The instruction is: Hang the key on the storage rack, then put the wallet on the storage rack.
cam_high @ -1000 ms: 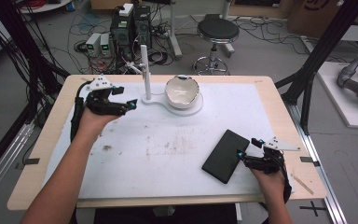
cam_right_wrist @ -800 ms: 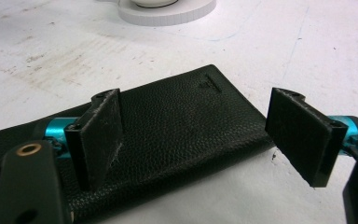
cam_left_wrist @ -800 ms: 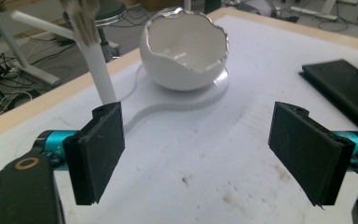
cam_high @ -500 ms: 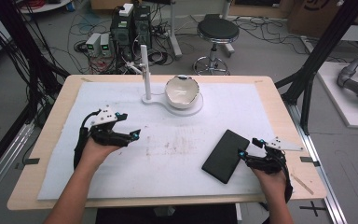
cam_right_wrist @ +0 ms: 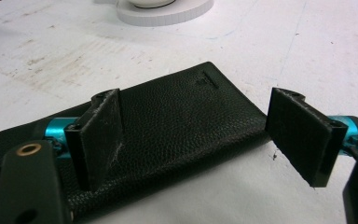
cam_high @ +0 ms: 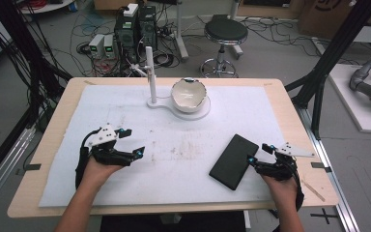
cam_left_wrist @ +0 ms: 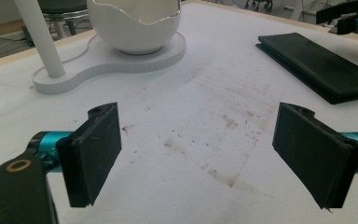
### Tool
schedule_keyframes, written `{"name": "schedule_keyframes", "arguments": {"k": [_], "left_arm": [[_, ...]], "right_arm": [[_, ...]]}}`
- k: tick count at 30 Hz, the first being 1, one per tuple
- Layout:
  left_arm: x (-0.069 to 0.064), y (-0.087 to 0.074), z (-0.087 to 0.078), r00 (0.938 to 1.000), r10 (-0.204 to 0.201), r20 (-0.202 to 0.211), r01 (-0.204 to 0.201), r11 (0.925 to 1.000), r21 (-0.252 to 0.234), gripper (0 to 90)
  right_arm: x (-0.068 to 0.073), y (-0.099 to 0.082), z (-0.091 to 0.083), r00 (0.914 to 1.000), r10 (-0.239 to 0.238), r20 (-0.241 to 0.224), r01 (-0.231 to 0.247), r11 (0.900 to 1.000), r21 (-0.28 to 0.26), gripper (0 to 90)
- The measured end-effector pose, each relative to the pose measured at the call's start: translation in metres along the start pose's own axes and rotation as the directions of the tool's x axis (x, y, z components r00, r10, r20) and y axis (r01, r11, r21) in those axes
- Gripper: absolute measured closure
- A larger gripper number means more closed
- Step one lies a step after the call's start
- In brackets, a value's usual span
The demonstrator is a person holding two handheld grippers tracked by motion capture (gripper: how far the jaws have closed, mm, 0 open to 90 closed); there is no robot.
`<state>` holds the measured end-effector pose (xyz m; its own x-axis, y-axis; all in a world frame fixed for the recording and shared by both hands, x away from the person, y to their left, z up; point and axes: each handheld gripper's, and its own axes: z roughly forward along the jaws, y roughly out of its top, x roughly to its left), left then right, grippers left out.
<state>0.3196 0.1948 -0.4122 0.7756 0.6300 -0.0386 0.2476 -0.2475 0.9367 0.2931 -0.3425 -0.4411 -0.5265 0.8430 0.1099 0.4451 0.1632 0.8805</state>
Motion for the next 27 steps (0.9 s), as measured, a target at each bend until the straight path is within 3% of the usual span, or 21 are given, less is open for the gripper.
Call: {"name": "schedule_keyframes", "arguments": {"k": [4,19,22,27], "left_arm": [[-0.001,-0.004,0.000,1.0000,0.002,0.010,-0.002,0.9998,-0.022,15.5],[0.008,-0.009,-0.001,1.0000,0.006,0.001,-0.006,0.9999,-0.011,15.5],[0.008,-0.009,0.002,0.9998,0.014,0.012,-0.014,0.9999,-0.004,15.5],[0.007,-0.008,0.003,0.9996,0.027,0.013,-0.027,0.9996,-0.002,15.4]], "right_arm": [[0.002,0.000,0.000,1.0000,-0.003,0.000,0.003,1.0000,0.002,19.8],[0.013,-0.001,-0.003,0.9997,0.002,0.023,-0.002,1.0000,0.005,19.7],[0.018,-0.001,-0.004,0.9987,0.031,0.040,-0.031,0.9994,0.015,19.7],[0.020,-0.002,0.005,0.9945,0.094,0.047,-0.097,0.9922,0.078,19.7]]}}
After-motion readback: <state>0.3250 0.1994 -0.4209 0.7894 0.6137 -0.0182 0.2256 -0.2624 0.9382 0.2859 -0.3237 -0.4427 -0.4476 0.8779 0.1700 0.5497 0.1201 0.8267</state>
